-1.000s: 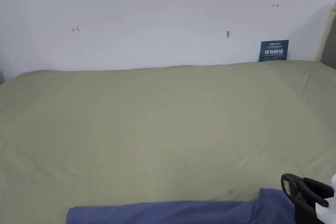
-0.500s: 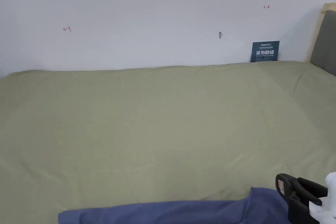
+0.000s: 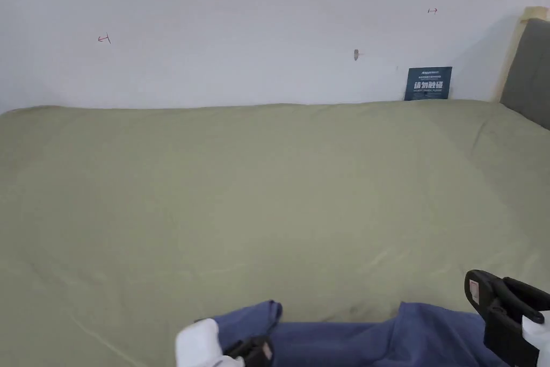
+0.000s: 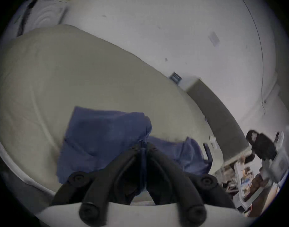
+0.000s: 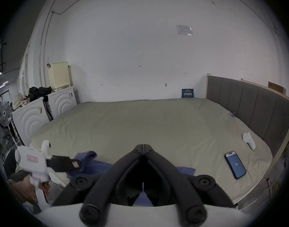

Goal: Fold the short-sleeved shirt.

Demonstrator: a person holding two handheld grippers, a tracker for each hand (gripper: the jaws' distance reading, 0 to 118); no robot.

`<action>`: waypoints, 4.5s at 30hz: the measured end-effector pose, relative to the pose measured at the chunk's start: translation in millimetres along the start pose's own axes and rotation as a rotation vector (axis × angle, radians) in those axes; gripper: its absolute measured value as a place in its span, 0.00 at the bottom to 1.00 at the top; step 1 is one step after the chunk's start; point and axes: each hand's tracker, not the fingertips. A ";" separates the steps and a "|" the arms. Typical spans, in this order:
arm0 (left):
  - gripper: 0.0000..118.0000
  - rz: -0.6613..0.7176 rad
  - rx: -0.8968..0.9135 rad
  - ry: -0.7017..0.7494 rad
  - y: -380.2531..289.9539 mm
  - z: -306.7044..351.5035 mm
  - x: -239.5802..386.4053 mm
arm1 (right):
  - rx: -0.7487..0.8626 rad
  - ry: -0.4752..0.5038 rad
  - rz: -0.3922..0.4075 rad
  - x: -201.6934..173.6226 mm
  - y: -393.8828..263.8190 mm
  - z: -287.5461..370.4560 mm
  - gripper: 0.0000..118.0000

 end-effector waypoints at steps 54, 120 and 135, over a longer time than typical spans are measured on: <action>0.89 0.365 -0.269 -0.112 30.8 4.4 -131.3 | -0.062 0.087 0.149 -23.4 -0.2 -4.4 0.00; 0.17 0.110 -0.395 -0.266 -12.1 -45.5 -24.8 | -0.066 0.075 0.075 -12.8 -2.1 0.3 0.00; 0.20 0.116 -0.259 -0.354 10.2 3.6 11.5 | -0.111 0.207 -0.005 -16.3 -7.1 -29.6 0.00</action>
